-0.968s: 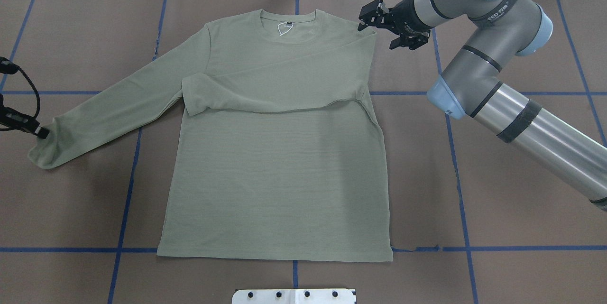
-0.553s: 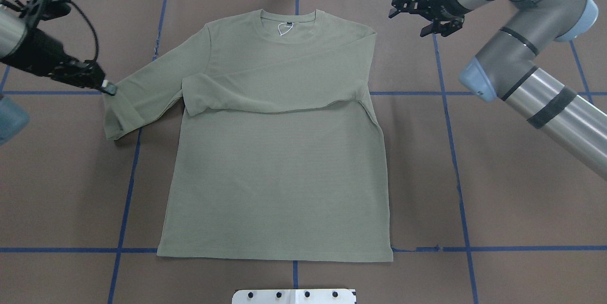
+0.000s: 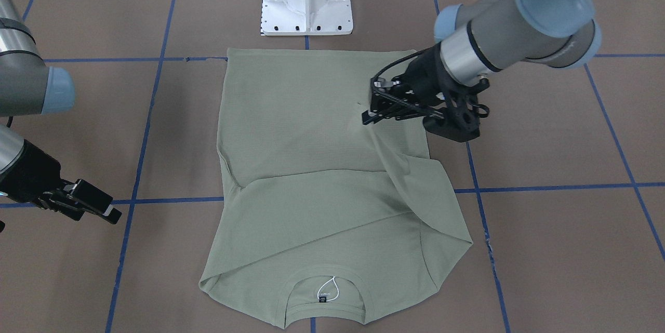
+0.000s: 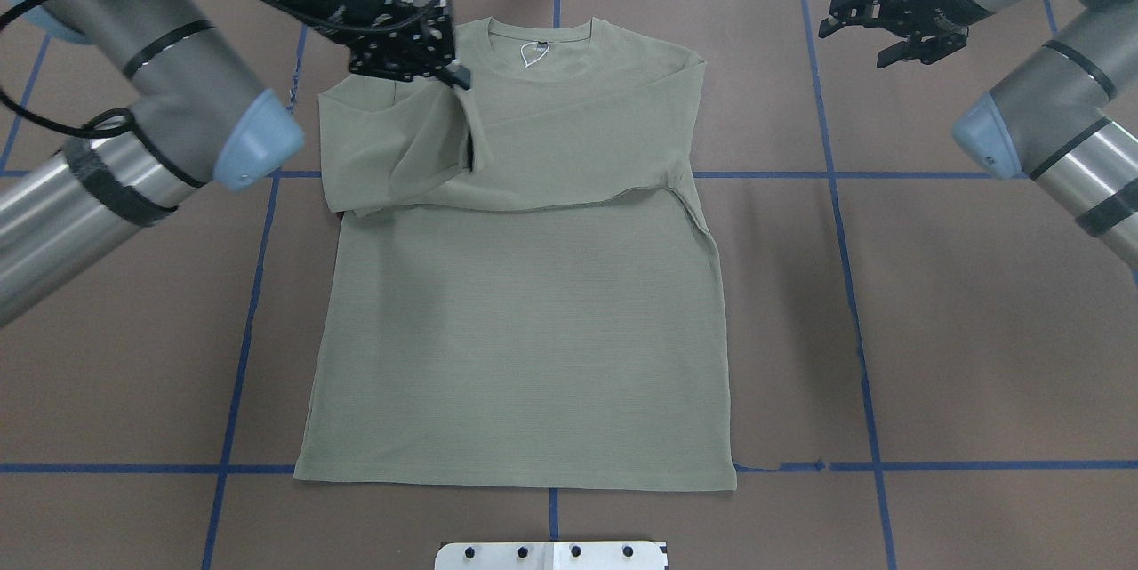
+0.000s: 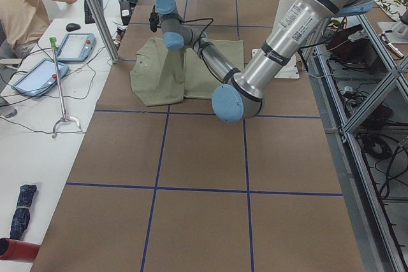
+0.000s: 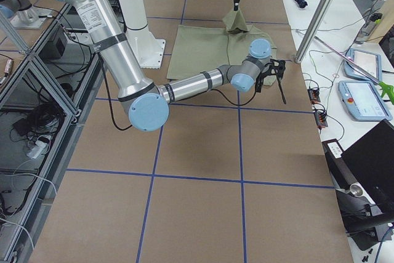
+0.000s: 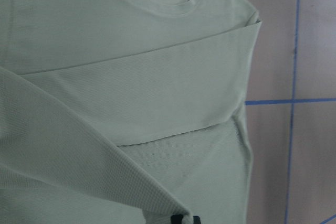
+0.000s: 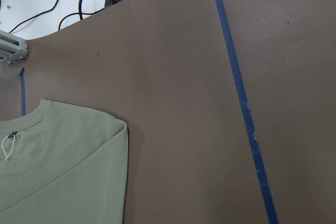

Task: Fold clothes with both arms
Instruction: 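Fold the grasped sleeve with the left gripper across the shirt body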

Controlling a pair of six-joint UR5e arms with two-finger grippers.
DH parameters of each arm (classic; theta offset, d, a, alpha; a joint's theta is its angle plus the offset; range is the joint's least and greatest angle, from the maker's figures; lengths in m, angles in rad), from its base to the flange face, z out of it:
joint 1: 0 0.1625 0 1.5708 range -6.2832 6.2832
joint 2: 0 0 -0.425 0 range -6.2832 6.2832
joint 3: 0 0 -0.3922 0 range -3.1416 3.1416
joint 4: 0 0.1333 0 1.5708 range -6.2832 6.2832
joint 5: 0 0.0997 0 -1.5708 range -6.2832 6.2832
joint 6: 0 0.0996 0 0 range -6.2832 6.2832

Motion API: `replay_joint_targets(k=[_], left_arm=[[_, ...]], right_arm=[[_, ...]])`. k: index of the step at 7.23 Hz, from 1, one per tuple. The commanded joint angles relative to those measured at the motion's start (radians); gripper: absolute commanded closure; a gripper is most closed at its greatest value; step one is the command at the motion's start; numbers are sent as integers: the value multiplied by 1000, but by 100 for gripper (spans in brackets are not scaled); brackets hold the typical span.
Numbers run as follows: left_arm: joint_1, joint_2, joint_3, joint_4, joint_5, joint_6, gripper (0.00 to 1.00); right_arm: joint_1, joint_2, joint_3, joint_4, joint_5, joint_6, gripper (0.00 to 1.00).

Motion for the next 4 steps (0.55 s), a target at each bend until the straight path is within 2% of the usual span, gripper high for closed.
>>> replay_joint_targets(k=[1, 2, 3, 4], left_arm=[[162, -155, 130, -87, 277, -113, 100], [226, -220, 267, -195, 392, -170, 100], [256, -251, 355, -239, 448, -172, 100], [271, -249, 371, -244, 461, -172, 100]], right_arm=[[25, -30, 17, 0, 5, -15, 1], [36, -40, 17, 0, 5, -41, 1], [48, -46, 17, 0, 7, -69, 1], [56, -54, 18, 0, 5, -75, 1]])
